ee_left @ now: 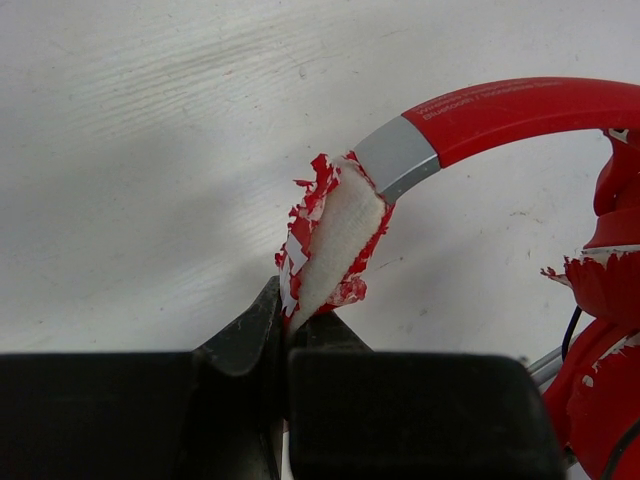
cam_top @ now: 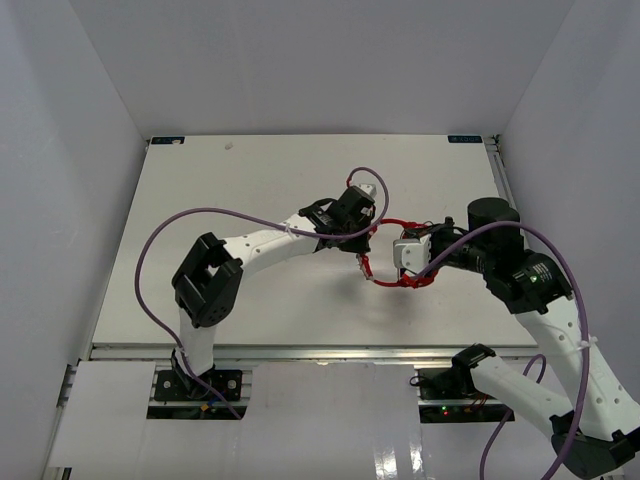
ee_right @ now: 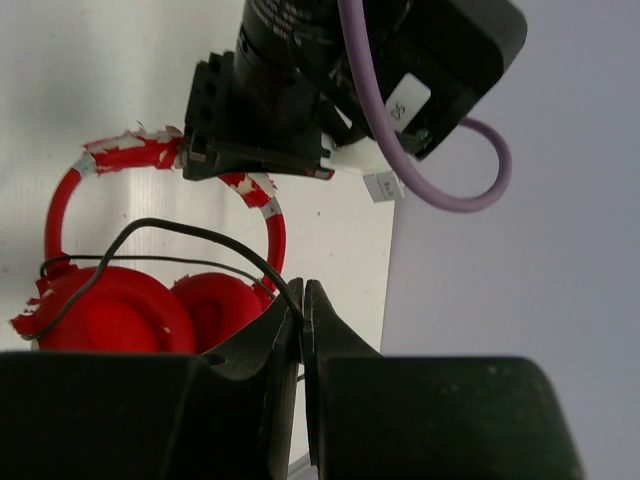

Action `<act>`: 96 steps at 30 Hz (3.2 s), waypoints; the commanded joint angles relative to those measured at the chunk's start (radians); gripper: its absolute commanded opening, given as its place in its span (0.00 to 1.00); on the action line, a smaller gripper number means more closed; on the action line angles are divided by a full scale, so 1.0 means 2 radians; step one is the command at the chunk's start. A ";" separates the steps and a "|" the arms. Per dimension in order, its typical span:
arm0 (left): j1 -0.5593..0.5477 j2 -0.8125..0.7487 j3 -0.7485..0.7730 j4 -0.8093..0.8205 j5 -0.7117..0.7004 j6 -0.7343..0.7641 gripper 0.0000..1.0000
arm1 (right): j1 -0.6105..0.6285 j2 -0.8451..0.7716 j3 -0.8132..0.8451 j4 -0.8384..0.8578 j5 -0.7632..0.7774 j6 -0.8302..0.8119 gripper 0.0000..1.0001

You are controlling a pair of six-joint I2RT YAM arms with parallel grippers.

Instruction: Wrap the headphones

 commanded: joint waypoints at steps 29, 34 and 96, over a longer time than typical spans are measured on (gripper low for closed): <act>-0.010 0.005 0.039 0.032 0.106 -0.011 0.00 | 0.046 -0.013 -0.119 0.163 0.145 0.037 0.08; -0.014 -0.015 0.015 0.034 0.103 -0.003 0.00 | 0.042 -0.005 -0.116 0.213 0.186 0.061 0.08; -0.027 -0.237 -0.125 0.057 0.065 0.034 0.00 | -0.165 0.143 -0.110 0.225 -0.271 0.423 0.16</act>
